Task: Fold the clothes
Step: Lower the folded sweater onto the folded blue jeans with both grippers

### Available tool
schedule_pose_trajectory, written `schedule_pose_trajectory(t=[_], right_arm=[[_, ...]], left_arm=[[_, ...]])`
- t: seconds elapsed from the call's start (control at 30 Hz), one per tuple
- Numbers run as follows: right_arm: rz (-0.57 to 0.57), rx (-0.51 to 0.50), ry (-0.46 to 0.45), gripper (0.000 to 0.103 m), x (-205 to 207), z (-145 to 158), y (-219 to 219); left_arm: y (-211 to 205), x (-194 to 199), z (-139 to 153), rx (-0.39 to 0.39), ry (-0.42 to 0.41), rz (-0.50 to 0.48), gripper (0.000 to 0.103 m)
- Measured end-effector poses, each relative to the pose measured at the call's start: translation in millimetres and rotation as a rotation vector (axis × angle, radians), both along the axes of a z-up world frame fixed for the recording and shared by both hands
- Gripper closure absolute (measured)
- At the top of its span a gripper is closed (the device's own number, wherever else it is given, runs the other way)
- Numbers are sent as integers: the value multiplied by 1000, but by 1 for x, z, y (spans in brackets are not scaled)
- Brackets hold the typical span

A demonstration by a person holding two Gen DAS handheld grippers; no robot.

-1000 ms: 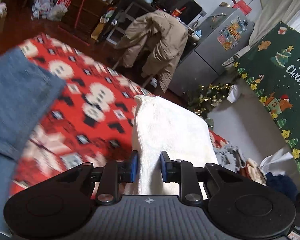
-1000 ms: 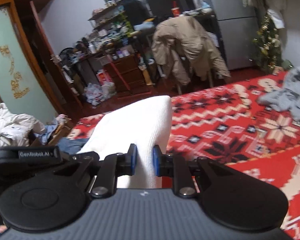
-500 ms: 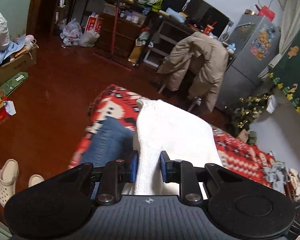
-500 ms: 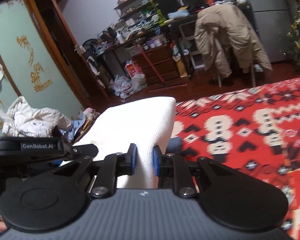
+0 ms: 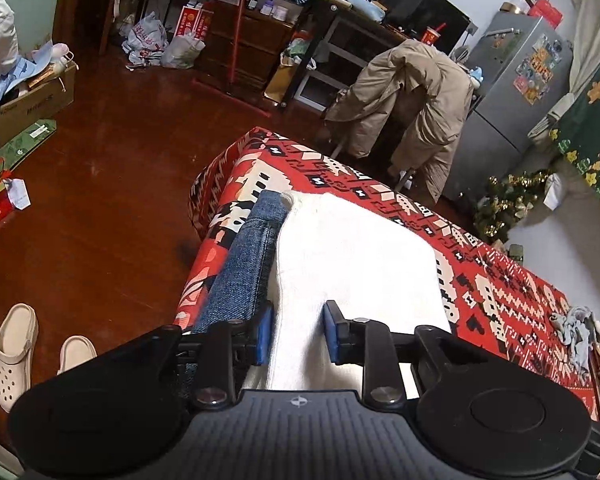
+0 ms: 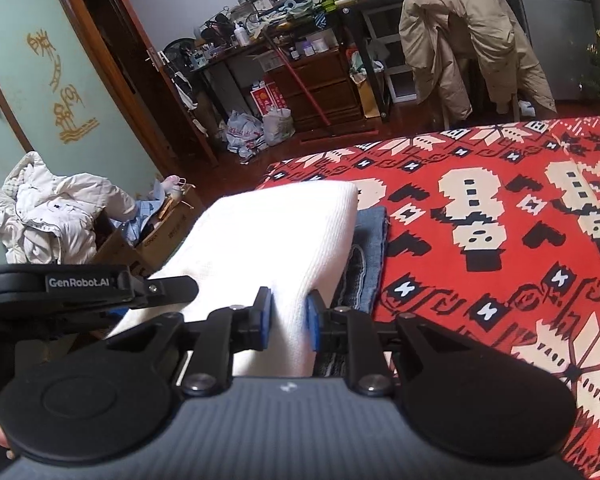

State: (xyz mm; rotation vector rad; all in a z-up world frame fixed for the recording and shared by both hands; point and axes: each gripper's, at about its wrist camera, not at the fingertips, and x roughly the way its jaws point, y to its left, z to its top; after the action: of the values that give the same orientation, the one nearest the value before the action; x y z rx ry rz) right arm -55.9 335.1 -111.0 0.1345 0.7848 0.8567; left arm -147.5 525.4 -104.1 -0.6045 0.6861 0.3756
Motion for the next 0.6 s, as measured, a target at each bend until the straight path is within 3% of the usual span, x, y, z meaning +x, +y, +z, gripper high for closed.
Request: schedule_pose_trajectory(t=[0.37, 0.6], right_arm=[[-9, 37, 18, 68, 40, 13, -28], [-33, 39, 54, 62, 85, 2, -14]], left_arm=[[12, 0, 19, 47, 13, -2, 55], [32, 43, 12, 18, 41, -71, 52]])
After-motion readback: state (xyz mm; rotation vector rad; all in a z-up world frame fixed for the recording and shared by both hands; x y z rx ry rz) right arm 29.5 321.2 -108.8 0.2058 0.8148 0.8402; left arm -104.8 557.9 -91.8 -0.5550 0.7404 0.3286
